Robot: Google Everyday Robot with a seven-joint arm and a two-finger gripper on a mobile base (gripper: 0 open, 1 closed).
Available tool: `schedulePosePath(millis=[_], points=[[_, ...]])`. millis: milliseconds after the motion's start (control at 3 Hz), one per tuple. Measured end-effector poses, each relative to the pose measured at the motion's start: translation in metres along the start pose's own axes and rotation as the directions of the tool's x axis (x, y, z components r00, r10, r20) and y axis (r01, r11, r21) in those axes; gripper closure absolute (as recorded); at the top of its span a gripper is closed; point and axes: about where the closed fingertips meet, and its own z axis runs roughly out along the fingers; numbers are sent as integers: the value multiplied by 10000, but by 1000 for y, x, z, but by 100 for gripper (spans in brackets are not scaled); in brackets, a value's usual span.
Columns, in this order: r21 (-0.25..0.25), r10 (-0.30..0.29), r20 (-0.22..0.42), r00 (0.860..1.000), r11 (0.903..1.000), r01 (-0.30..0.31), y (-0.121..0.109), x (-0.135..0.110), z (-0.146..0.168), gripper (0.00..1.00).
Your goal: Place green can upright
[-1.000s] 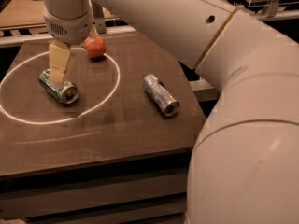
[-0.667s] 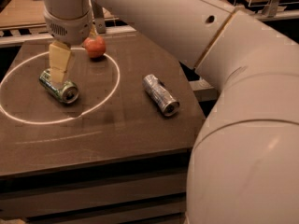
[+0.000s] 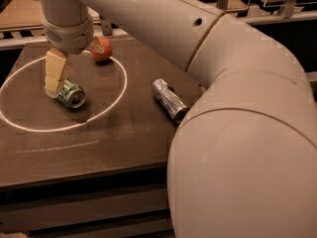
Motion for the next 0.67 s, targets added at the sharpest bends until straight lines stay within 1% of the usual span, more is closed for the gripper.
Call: schedulePosePath(millis=[333, 667], points=[[304, 1054, -25, 9944, 9940, -1052, 8, -7, 10, 0], [564, 1598, 53, 9871, 9855, -1599, 14, -14, 18, 0]])
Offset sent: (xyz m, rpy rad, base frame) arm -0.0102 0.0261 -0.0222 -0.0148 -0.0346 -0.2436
